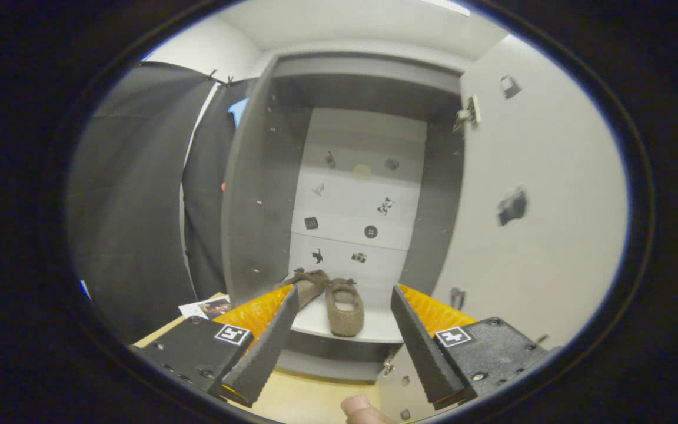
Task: Open the shoe cabinet door, grab the shoes and put them into the shoe cabinet, then close the shoe cabinet door.
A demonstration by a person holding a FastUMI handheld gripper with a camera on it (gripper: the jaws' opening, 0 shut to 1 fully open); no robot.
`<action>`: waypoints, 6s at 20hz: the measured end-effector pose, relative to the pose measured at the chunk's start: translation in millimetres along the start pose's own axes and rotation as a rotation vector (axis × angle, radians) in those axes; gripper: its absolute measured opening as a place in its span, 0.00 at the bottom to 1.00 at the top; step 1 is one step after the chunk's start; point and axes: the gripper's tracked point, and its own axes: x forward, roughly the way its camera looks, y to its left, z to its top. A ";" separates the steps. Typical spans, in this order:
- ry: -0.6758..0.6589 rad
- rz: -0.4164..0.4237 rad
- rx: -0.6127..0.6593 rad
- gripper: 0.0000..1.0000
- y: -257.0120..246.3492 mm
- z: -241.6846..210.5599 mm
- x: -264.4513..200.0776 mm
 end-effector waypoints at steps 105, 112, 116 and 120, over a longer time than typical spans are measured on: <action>-0.069 -0.067 0.164 0.94 -89.6 38.6 -255.6; -0.072 -0.066 0.139 0.94 -96.1 38.6 -268.1; -0.066 -0.054 0.126 0.94 -88.7 36.5 -265.2; -0.060 -0.039 0.120 0.94 -79.8 38.8 -259.7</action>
